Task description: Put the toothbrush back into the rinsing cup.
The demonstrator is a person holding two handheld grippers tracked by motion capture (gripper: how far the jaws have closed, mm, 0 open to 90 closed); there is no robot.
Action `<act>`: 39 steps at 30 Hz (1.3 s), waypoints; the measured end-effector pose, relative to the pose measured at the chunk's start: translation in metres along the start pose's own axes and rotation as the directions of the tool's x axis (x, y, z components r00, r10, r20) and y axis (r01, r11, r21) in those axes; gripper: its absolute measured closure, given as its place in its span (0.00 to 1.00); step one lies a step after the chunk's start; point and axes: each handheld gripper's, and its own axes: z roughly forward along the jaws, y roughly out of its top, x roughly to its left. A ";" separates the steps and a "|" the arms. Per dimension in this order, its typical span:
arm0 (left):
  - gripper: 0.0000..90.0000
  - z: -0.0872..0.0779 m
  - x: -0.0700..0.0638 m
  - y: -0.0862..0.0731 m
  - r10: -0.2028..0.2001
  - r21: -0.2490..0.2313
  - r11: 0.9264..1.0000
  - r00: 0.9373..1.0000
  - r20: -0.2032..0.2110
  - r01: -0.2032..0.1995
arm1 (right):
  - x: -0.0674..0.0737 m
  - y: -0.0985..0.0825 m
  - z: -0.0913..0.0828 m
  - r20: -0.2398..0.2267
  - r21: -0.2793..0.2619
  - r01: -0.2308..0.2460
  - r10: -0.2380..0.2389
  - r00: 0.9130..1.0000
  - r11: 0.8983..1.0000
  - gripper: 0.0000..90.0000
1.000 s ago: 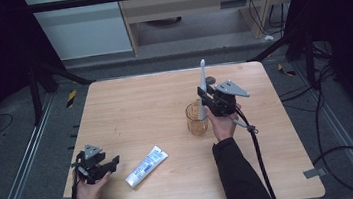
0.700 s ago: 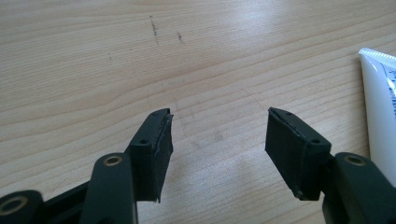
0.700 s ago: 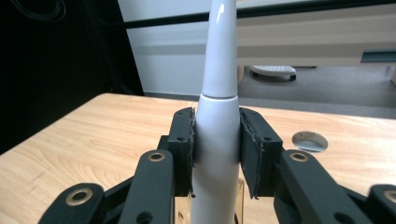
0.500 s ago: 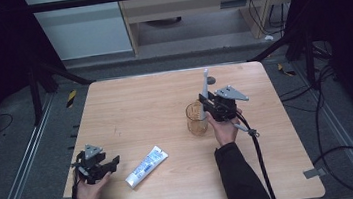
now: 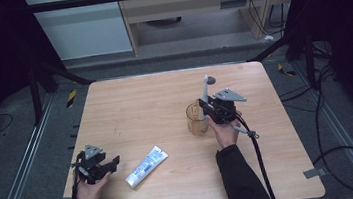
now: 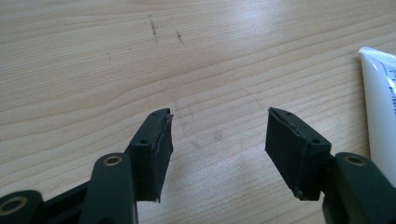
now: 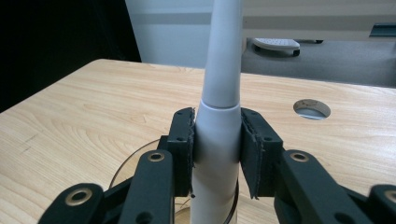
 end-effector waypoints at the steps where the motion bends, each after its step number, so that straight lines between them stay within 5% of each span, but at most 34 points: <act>1: 0.45 0.000 0.000 0.000 -0.001 0.000 1.000 1.000 0.000 0.001 | 0.000 -0.001 0.000 0.000 0.001 0.004 -0.004 1.000 1.000 0.75; 39: 0.45 -0.001 0.000 0.000 -0.001 -0.004 1.000 1.000 0.003 0.002 | 0.010 -0.003 -0.003 -0.049 0.022 0.033 -0.032 0.998 0.999 0.59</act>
